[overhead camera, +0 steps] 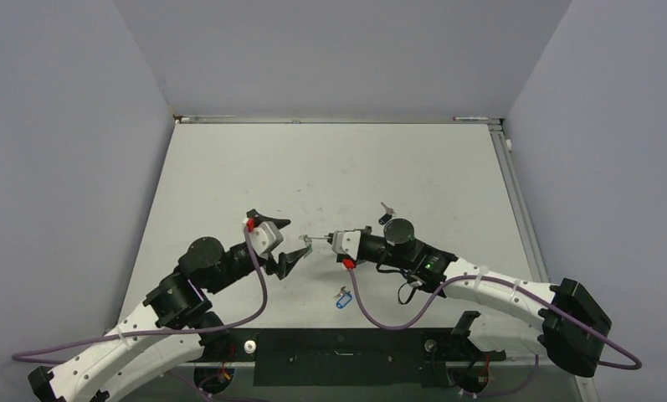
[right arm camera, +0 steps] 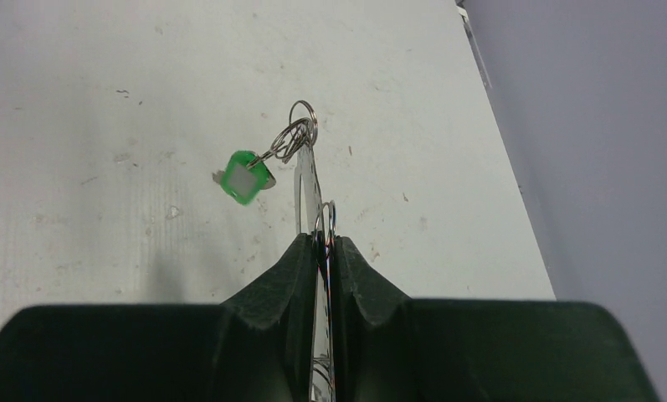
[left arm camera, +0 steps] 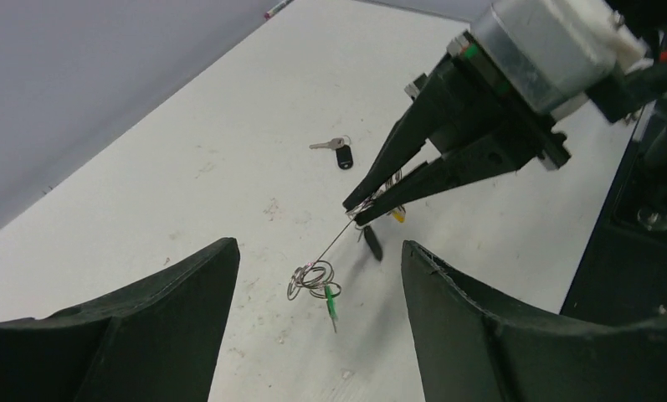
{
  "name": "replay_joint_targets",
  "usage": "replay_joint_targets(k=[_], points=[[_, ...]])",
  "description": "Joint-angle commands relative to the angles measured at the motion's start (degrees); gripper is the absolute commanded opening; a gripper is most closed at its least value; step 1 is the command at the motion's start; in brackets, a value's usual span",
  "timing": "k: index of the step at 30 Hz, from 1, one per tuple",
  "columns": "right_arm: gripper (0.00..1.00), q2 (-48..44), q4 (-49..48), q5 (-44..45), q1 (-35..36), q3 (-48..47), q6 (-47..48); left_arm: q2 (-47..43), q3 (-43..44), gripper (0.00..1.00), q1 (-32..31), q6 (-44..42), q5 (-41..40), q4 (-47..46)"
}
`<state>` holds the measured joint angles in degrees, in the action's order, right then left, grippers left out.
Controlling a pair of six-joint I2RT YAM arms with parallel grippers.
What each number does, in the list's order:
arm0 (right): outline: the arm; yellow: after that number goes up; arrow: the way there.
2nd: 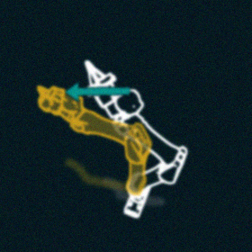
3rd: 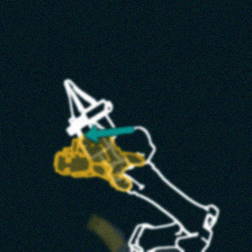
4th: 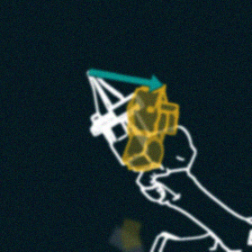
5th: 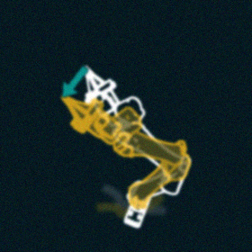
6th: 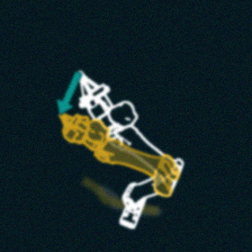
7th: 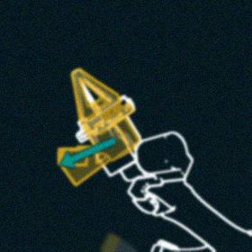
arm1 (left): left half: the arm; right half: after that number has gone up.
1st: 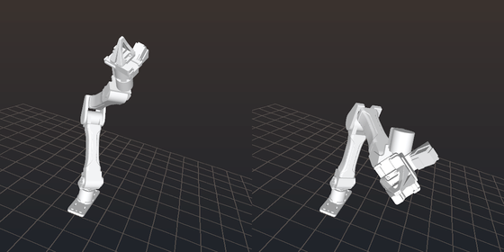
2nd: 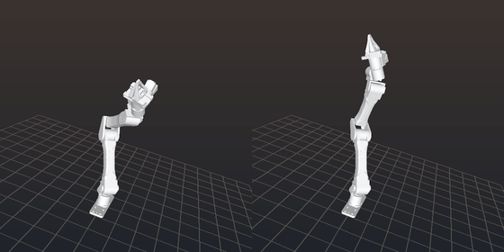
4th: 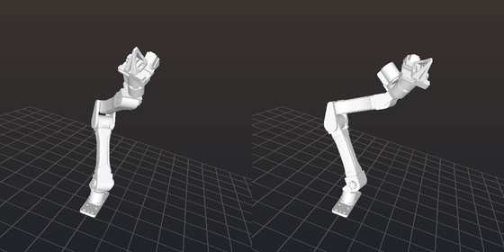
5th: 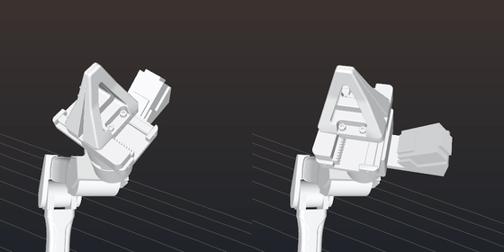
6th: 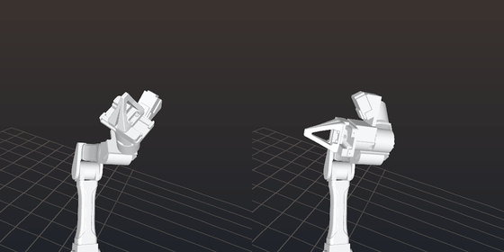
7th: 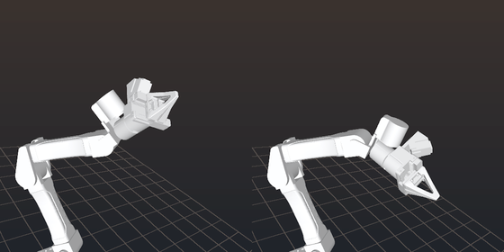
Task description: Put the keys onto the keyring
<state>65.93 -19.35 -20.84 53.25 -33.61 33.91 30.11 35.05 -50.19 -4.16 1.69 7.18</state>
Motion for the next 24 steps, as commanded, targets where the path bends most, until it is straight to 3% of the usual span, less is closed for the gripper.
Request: replay_joint_targets(k=[1, 10, 15, 24], points=[[0.05, -3.46, 3.39, -8.55, -0.02, -2.61, 0.50, 3.24, 3.14, 0.67, -0.17, -12.78, 8.82, 8.12], [0.05, -5.81, 5.06, -10.46, 2.86, -2.38, 0.02, 5.06, 1.96, 0.62, -0.17, -19.25, 17.33, 5.61], [0.05, -5.85, 6.35, -10.33, 4.36, -2.95, 0.58, 6.17, 1.52, 0.52, -0.10, -21.74, 19.72, 5.26], [0.05, -7.75, 6.09, -9.42, 6.56, -2.53, 0.85, 7.96, -1.10, 0.46, -0.10, -21.59, 22.48, 1.25]])
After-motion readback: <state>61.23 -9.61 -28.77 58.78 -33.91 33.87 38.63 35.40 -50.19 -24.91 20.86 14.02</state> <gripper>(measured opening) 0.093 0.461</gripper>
